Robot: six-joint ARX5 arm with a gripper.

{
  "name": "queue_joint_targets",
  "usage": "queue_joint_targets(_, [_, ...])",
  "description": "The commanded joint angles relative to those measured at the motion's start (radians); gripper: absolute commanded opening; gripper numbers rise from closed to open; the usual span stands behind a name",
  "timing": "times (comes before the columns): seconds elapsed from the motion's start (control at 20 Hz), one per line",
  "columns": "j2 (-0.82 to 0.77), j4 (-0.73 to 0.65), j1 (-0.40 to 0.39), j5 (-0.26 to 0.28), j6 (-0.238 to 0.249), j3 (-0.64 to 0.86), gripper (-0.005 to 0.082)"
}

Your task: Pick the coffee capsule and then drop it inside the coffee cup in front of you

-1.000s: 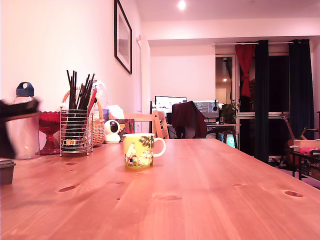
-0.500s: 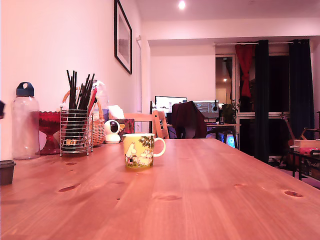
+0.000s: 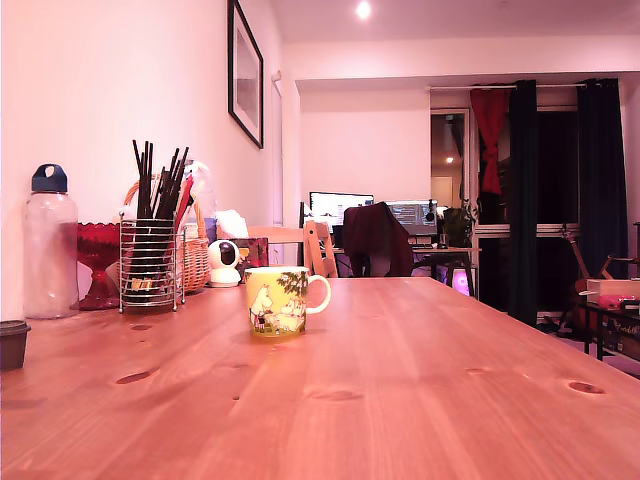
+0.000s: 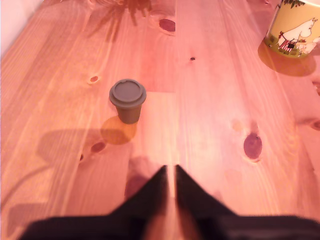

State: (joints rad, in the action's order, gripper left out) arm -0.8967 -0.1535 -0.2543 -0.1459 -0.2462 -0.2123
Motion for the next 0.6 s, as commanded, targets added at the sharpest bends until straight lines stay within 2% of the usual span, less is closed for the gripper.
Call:
queue_joint_targets(0.0, [0.002, -0.003, 0.004, 0.005, 0.012, 0.023, 0.0542])
queue_joint_targets(0.05, [0.001, -0.002, 0.003, 0.008, 0.02, 0.023, 0.0639])
queue_joint_targets(0.1, [0.001, -0.003, 0.004, 0.007, 0.047, 0.022, 0.0662])
queue_joint_targets(0.3, [0.001, -0.021, 0.007, 0.007, 0.072, 0.025, 0.0662])
queue_joint_targets(0.55, [0.001, -0.186, 0.066, 0.031, 0.091, 0.106, 0.0662])
